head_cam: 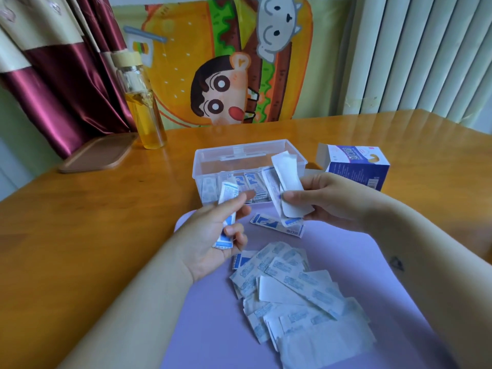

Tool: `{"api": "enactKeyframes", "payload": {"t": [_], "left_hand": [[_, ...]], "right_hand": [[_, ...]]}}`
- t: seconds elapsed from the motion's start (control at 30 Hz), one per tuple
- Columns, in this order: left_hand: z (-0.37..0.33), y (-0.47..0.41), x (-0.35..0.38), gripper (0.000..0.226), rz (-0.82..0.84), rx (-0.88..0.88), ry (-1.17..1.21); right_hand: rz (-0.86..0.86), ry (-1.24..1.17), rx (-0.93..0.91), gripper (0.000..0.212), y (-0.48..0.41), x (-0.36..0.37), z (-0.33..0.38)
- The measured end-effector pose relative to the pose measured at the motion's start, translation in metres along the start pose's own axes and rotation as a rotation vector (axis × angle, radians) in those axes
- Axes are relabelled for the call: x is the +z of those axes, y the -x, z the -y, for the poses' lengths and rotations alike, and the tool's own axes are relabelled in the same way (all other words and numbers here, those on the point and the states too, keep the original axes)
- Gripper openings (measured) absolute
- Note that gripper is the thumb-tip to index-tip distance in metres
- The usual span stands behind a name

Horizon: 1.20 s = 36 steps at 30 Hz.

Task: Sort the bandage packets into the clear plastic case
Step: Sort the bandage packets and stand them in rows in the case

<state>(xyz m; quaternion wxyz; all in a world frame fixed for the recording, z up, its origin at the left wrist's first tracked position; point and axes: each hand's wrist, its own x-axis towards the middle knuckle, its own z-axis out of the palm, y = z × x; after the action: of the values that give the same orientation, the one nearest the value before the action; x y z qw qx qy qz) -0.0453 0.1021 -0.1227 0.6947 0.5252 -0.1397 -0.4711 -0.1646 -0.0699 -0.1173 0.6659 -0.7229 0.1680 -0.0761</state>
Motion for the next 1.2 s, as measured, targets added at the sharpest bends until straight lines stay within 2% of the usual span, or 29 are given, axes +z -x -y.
{"api": "enactKeyframes", "payload": {"t": [0.1, 0.2, 0.3, 0.37, 0.43, 0.5, 0.6, 0.67, 0.73, 0.9, 1.03, 1.2], "left_hand": [[0.004, 0.003, 0.003, 0.020, 0.022, 0.073, -0.146], [0.007, 0.000, 0.003, 0.005, 0.005, 0.162, -0.242], [0.005, -0.005, 0.000, 0.008, -0.099, 0.173, -0.158], [0.003, -0.006, 0.000, 0.010, -0.127, 0.126, -0.067], [0.002, -0.006, -0.001, 0.015, -0.136, 0.057, -0.003], [0.003, -0.006, -0.004, 0.024, -0.099, 0.002, 0.024], [0.003, -0.005, -0.006, 0.040, 0.043, -0.075, 0.023], [0.002, -0.003, -0.003, 0.039, 0.137, -0.107, 0.032], [0.001, -0.001, 0.000, 0.038, 0.163, -0.136, 0.049], [0.000, 0.004, 0.003, 0.027, 0.160, -0.174, 0.033], [0.003, 0.005, 0.004, 0.019, 0.116, -0.133, -0.029], [0.001, -0.003, 0.000, 0.006, -0.040, -0.023, 0.009]], "right_hand": [[0.063, -0.099, -0.039, 0.024, -0.001, 0.017, 0.002], [0.072, -0.086, -0.049, 0.018, -0.003, 0.031, -0.001], [-0.068, -0.091, -0.091, 0.015, -0.005, 0.032, -0.001], [-0.208, -0.026, -0.215, 0.017, -0.005, 0.029, 0.001], [-0.334, 0.112, -0.371, 0.044, -0.004, 0.028, 0.002], [-0.376, 0.226, -0.470, 0.055, -0.003, 0.032, 0.003], [-0.333, 0.318, -0.517, 0.053, -0.003, 0.042, 0.002], [-0.288, 0.334, -0.500, 0.053, -0.005, 0.047, 0.000], [-0.267, 0.350, -0.482, 0.052, -0.005, 0.051, -0.002], [-0.286, 0.355, -0.467, 0.048, -0.005, 0.054, -0.002], [-0.272, 0.445, -0.485, 0.046, -0.005, 0.052, -0.005], [-0.401, 0.744, -0.561, 0.016, -0.008, 0.040, -0.006]]}}
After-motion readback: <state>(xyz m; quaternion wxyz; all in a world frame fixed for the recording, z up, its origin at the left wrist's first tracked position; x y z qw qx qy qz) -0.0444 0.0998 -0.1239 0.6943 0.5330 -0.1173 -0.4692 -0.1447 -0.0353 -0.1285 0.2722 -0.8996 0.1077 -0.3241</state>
